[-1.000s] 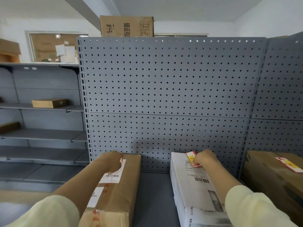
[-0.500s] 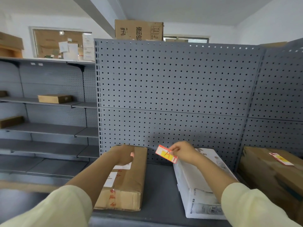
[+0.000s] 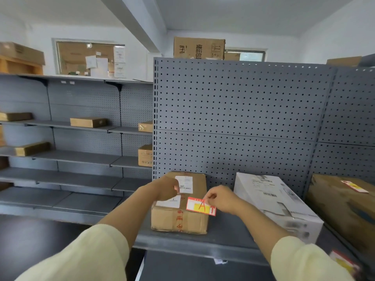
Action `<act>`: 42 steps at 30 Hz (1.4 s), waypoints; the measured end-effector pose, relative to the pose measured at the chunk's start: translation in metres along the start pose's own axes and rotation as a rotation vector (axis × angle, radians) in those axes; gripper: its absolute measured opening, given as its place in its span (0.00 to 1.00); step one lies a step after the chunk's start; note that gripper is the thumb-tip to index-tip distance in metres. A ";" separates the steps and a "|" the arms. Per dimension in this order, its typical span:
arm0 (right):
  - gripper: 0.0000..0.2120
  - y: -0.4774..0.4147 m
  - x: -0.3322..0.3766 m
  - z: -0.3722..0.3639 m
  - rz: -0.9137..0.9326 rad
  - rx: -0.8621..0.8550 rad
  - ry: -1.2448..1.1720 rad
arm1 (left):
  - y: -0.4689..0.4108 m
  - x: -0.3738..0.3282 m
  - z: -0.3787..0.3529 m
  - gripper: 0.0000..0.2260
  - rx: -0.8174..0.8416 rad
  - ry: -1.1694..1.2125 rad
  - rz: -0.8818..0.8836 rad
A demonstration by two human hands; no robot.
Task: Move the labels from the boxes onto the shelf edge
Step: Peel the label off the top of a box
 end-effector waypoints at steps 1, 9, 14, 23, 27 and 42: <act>0.08 0.005 0.003 -0.008 0.004 0.012 0.007 | 0.007 0.002 -0.002 0.14 -0.012 0.014 -0.009; 0.10 0.040 0.018 -0.059 0.014 0.043 0.106 | 0.051 0.014 -0.028 0.13 -0.030 0.051 -0.061; 0.10 0.045 0.016 -0.071 -0.002 0.007 0.179 | 0.062 0.022 -0.058 0.14 0.118 0.015 -0.089; 0.09 0.040 0.013 -0.084 -0.033 -0.018 0.300 | 0.066 0.038 -0.079 0.20 0.200 0.002 -0.078; 0.10 0.039 0.016 -0.088 -0.031 -0.034 0.319 | 0.063 0.036 -0.080 0.21 0.202 -0.021 -0.092; 0.14 0.034 0.011 -0.094 -0.004 -0.051 0.391 | 0.060 0.039 -0.097 0.21 0.245 -0.071 -0.070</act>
Point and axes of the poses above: each hand's wrist, its own y-axis away from the middle knuckle, its own z-axis out of the back of the hand, x = y × z, the point moved 1 cm from there along -y, towards the middle knuckle, and after that the axes turned 5 degrees about -z, right-handed, at the moved point
